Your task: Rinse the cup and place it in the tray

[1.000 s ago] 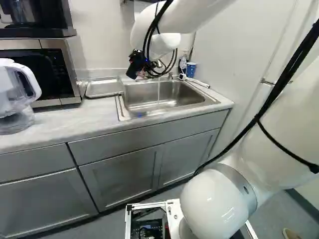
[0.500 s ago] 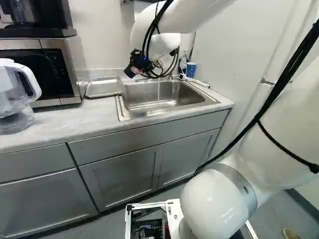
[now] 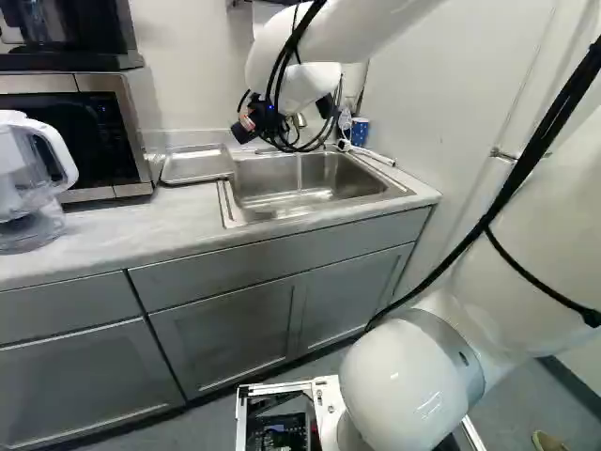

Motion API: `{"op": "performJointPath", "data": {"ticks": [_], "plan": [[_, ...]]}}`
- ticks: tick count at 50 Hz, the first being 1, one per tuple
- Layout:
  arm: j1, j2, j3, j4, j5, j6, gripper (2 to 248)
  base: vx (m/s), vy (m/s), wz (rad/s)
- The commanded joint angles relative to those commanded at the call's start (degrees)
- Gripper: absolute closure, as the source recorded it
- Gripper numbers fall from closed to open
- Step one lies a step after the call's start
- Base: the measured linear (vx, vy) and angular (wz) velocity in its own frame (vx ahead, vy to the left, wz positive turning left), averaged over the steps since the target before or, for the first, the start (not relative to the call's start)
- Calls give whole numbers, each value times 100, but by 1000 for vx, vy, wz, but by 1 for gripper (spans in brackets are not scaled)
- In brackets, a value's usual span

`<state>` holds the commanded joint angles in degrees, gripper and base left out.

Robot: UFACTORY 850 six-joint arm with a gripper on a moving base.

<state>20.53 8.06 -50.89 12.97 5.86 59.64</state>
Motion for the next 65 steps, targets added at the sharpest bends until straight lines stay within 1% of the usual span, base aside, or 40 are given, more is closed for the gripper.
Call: {"op": "performJointPath", "data": {"ticks": [65], "plan": [[0,0,0,0,0,3915,131,0,0,0]]}}
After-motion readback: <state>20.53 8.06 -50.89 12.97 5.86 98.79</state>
